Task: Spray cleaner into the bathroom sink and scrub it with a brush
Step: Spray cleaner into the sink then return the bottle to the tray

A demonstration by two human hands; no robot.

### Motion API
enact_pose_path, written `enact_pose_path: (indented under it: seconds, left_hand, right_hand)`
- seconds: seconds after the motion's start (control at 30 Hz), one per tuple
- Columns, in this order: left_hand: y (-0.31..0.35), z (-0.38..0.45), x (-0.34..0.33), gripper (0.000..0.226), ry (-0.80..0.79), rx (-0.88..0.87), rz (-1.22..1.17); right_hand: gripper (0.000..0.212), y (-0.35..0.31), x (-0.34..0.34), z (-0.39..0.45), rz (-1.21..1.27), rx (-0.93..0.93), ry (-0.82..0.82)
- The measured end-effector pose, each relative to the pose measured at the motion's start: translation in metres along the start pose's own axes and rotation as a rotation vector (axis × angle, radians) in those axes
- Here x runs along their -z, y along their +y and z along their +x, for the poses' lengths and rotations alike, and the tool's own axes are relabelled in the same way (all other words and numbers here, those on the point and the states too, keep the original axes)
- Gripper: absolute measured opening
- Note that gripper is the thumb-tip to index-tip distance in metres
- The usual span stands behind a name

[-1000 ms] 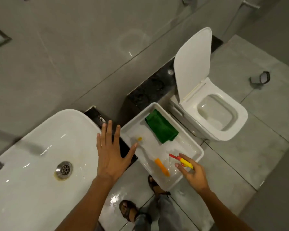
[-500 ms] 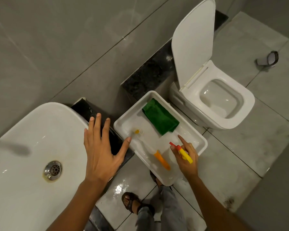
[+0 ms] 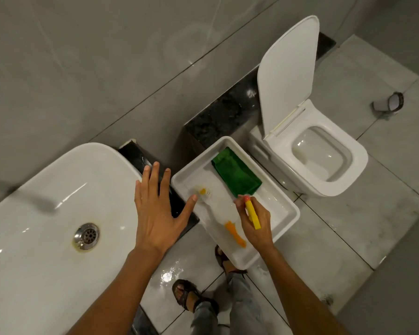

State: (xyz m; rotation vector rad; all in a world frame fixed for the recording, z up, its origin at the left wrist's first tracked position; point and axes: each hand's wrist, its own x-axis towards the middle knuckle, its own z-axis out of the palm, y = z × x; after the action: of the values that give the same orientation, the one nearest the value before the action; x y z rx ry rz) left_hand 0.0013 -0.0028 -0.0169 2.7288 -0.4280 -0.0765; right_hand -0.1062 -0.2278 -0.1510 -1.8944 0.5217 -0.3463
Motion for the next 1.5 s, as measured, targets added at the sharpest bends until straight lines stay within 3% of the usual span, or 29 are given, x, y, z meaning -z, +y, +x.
enact_pose_path:
  seconds: [0.23, 0.53, 0.67, 0.73, 0.83, 0.9, 1.03, 1.1, 1.17, 1.27, 1.43, 1.5]
  left_hand:
    - [-0.010, -0.010, 0.029, 0.093, 0.014, -0.043, -0.123]
    - [-0.117, -0.116, 0.089, 0.089, 0.133, 0.239, -0.097]
    - [-0.191, -0.176, 0.114, 0.093, 0.157, 0.397, -0.034]
    - [-0.218, -0.198, 0.123, 0.098, 0.187, 0.473, -0.032]
    - [-0.245, -0.217, 0.135, 0.101, 0.281, 0.565, -0.090]
    - [-0.252, -0.223, 0.137, 0.101, 0.341, 0.619, -0.154]
    - [-0.254, -0.228, 0.132, 0.101, 0.356, 0.631, -0.197]
    - [-0.254, -0.229, 0.124, 0.102, 0.347, 0.616, -0.246]
    - [-0.254, -0.230, 0.117, 0.103, 0.336, 0.614, -0.295]
    - [-0.258, -0.230, 0.113, 0.098, 0.338, 0.593, -0.307]
    - [-0.268, -0.215, 0.123, 0.080, 0.404, 0.544, -0.271]
    - [-0.269, -0.208, 0.128, 0.080, 0.409, 0.558, -0.288]
  right_hand:
    - [0.021, -0.088, 0.004, -0.011, 0.184, -0.024, -0.164]
    - [0.046, -0.216, -0.026, -0.061, 0.201, -0.153, -0.524]
    - [0.044, -0.240, -0.055, -0.111, 0.042, -0.076, -0.726]
    - [0.053, -0.241, -0.070, -0.135, 0.022, -0.063, -0.772]
    - [0.078, -0.242, -0.093, -0.165, -0.048, -0.220, -0.721]
    - [0.069, -0.243, -0.103, -0.182, -0.044, -0.310, -0.738]
    - [0.051, -0.248, -0.120, -0.210, 0.067, -0.404, -0.922]
    - [0.057, -0.251, -0.125, -0.220, 0.088, -0.426, -0.902]
    - [0.062, -0.255, -0.128, -0.225, -0.014, -0.326, -0.809]
    - [0.058, -0.264, -0.134, -0.228, -0.076, -0.290, -0.709]
    - [0.042, -0.282, -0.142, -0.221, 0.071, -0.396, -0.757]
    - [0.040, -0.284, -0.144, -0.218, 0.057, -0.357, -0.718]
